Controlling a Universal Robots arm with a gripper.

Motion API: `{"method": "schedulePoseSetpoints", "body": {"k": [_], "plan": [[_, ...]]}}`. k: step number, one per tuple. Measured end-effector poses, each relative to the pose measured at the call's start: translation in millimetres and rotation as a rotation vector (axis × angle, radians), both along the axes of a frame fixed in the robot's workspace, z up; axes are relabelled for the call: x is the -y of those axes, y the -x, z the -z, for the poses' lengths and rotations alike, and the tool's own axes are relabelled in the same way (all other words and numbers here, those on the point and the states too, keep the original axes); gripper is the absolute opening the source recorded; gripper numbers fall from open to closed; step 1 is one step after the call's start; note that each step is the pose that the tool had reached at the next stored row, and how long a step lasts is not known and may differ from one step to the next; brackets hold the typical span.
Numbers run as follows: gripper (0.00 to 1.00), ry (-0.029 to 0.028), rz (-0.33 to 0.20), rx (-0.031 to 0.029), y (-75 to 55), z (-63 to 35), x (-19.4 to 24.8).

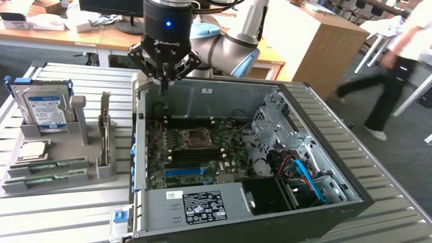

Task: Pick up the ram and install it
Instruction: 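Reach for the ram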

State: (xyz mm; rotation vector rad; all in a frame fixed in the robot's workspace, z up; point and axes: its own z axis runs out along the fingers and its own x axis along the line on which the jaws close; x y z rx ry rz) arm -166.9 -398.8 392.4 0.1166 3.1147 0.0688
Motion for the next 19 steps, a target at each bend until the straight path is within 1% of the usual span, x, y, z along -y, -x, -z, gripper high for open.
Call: {"method": "schedulePoseSetpoints", "body": {"k": [19], "plan": [[0.10, 0.0000, 0.000, -0.0028, 43.2, 0.7, 0.0]]}}
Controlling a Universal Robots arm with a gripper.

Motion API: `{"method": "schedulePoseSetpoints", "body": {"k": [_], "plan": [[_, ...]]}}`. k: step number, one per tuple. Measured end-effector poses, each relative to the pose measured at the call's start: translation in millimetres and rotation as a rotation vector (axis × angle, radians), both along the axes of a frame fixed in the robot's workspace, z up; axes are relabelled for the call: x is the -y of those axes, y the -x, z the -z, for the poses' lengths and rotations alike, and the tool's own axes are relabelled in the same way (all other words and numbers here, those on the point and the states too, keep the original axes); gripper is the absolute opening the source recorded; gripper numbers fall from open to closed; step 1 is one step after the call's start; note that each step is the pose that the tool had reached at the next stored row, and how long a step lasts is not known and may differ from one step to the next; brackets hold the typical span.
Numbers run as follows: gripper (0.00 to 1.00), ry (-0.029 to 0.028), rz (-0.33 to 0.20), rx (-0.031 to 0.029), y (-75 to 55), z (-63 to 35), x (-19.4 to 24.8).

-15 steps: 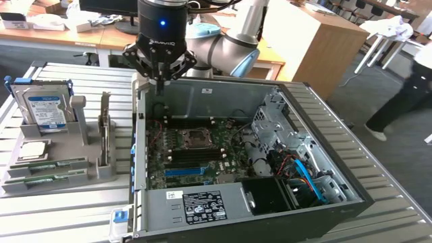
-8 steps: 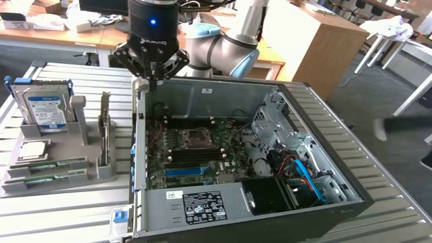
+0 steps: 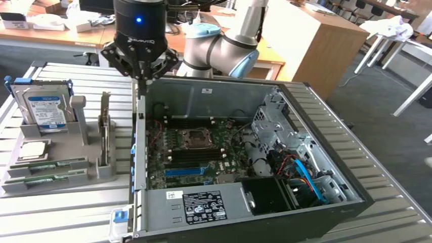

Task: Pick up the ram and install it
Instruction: 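Reach for the ram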

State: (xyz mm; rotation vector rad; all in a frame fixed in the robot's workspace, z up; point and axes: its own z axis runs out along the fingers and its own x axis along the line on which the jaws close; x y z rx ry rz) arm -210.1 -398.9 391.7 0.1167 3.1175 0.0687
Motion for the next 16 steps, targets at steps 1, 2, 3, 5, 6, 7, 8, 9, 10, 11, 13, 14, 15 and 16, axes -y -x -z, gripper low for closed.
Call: {"method": "schedulePoseSetpoints", "body": {"k": [1, 2, 3, 5, 6, 7, 8, 9, 10, 11, 13, 14, 15, 16], "plan": [[0.10, 0.0000, 0.000, -0.0002, 2.5, 0.1, 0.0], [0.10, 0.0001, 0.000, -0.0004, 5.1, 0.1, 0.0], [0.10, 0.0000, 0.000, -0.0006, 7.9, 0.2, 0.0], [0.10, 0.0000, 0.000, -0.0012, 13.0, 0.2, 0.0], [0.10, 0.0001, 0.000, -0.0016, 15.7, 0.3, 0.0], [0.10, 0.0000, 0.000, -0.0018, 18.5, 0.3, 0.0], [0.10, 0.0000, 0.000, -0.0020, 21.2, 0.4, 0.0], [0.10, 0.0000, 0.000, -0.0022, 24.2, 0.5, 0.0], [0.10, 0.0001, 0.000, -0.0026, 27.0, 0.5, 0.0], [0.10, 0.0000, 0.000, -0.0030, 29.8, 0.5, 0.0], [0.10, 0.0000, 0.000, -0.0036, 35.4, 0.7, 0.0], [0.10, 0.0001, 0.000, -0.0040, 38.2, 0.7, 0.0], [0.10, 0.0000, 0.000, -0.0043, 41.0, 0.8, 0.0], [0.10, 0.0000, 0.000, -0.0047, 44.0, 0.9, 0.0]]}}
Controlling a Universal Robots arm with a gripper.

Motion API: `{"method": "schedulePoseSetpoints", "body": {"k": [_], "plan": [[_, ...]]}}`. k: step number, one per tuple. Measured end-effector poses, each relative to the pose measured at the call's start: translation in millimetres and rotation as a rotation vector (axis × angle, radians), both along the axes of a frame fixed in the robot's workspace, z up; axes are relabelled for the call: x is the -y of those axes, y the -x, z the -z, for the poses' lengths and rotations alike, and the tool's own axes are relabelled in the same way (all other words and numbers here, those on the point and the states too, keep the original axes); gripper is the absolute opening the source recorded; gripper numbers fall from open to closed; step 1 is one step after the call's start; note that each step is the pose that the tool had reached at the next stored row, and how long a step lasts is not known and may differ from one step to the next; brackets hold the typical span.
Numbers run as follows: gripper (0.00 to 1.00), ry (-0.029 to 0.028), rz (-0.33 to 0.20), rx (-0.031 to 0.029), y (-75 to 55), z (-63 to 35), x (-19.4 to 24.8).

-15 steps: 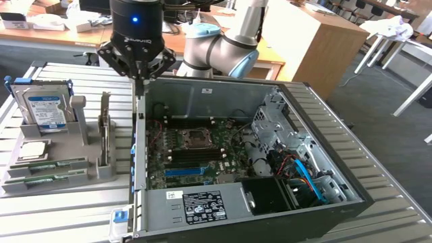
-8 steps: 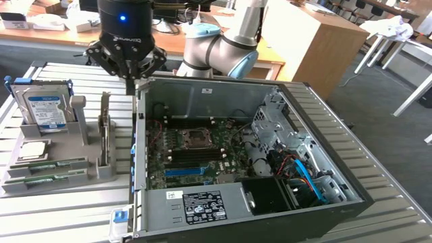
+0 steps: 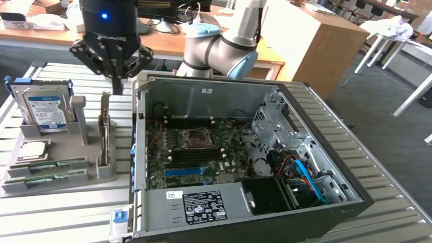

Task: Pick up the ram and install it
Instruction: 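Reach for the ram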

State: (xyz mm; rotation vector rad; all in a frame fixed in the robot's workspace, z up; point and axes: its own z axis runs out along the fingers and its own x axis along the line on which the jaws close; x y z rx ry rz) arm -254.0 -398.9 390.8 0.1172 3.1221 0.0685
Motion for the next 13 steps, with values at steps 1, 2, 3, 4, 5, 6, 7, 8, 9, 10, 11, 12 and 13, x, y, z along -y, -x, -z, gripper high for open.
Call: {"method": "schedulePoseSetpoints", "body": {"k": [1, 2, 3, 4, 5, 6, 7, 8, 9, 10, 11, 12, 13], "plan": [[0.10, 0.0000, 0.000, -0.0003, 2.8, 0.1, 0.0], [0.10, 0.0000, 0.000, -0.0007, 5.5, 0.2, 0.0], [0.10, 0.0000, 0.000, -0.0011, 8.2, 0.2, 0.0], [0.10, -0.0001, 0.000, -0.0015, 10.9, 0.4, 0.0], [0.10, 0.0000, 0.000, -0.0019, 13.5, 0.5, 0.0], [0.10, 0.0000, 0.000, -0.0025, 16.3, 0.5, 0.0], [0.10, 0.0000, 0.000, -0.0030, 18.9, 0.6, 0.0], [0.10, 0.0000, 0.000, -0.0035, 21.5, 0.7, 0.0], [0.10, -0.0001, 0.000, -0.0039, 24.1, 0.8, 0.0], [0.10, 0.0000, 0.000, -0.0044, 26.6, 0.9, 0.0], [0.10, 0.0000, 0.000, -0.0050, 29.1, 1.0, 0.0], [0.10, 0.0000, 0.000, -0.0055, 31.5, 1.1, 0.0], [0.10, 0.0000, 0.000, -0.0061, 34.2, 1.2, 0.0]]}}
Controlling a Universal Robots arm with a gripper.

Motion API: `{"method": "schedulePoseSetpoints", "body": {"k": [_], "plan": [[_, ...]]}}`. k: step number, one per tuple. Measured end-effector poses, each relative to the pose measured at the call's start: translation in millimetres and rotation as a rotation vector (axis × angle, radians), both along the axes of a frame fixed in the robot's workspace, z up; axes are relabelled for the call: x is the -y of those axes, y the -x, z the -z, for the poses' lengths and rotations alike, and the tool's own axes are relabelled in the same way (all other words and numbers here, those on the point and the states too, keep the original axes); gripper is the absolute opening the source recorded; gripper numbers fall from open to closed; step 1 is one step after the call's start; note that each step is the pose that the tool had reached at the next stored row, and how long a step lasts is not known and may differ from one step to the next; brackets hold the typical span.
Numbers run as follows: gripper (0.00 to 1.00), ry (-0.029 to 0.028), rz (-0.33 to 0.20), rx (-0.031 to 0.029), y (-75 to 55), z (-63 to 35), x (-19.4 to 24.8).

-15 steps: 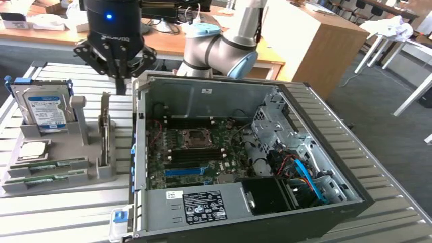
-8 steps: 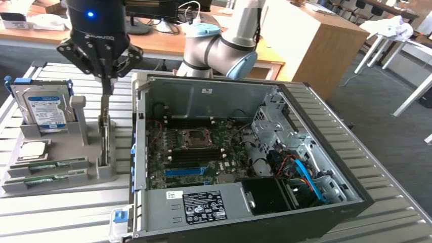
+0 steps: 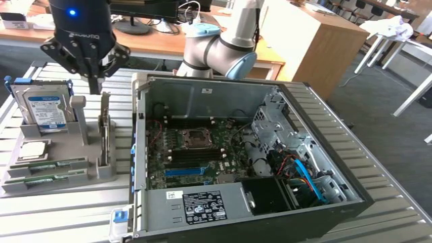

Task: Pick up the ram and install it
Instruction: 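Reach for the ram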

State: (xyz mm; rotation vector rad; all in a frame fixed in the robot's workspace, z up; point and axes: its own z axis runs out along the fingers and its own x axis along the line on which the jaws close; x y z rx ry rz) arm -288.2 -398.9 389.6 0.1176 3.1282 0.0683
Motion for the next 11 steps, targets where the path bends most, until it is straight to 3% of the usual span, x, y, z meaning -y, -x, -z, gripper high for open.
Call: {"method": "schedulePoseSetpoints", "body": {"k": [11], "plan": [[0.10, 0.0000, 0.000, -0.0053, 26.6, 1.3, 0.0]]}}
